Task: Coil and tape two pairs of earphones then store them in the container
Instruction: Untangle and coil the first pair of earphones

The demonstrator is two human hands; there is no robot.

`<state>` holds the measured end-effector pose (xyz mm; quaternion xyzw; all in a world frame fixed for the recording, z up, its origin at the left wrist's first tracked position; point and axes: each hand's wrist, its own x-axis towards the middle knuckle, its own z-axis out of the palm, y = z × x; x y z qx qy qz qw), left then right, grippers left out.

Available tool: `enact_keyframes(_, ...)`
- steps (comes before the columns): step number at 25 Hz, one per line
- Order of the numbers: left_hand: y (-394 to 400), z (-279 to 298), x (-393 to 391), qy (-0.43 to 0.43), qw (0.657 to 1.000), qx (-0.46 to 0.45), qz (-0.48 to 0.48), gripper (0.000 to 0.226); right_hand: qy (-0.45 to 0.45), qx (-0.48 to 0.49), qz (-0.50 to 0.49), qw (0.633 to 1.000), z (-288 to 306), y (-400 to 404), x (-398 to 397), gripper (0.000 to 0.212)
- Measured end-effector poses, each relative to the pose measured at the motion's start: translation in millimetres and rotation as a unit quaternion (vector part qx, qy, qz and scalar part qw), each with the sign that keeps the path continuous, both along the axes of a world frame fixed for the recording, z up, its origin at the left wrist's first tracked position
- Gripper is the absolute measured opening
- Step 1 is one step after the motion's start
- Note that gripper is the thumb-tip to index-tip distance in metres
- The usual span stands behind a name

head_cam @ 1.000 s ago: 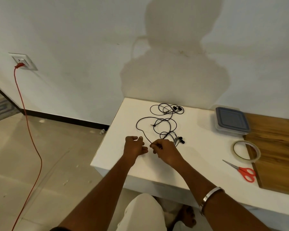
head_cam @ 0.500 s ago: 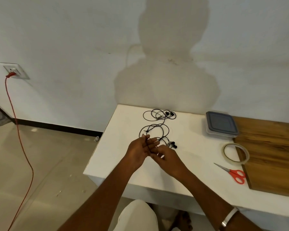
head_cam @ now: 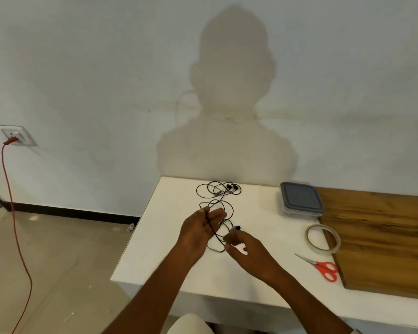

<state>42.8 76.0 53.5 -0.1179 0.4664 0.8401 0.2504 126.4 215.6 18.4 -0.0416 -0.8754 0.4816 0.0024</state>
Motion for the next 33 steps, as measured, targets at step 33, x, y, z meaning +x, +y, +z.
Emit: enact_keyframes(33,20,10,-3,0.512,0.688,-0.462,-0.227,0.025,0.089,0.173,0.007,0.981,20,49,-28,0.037)
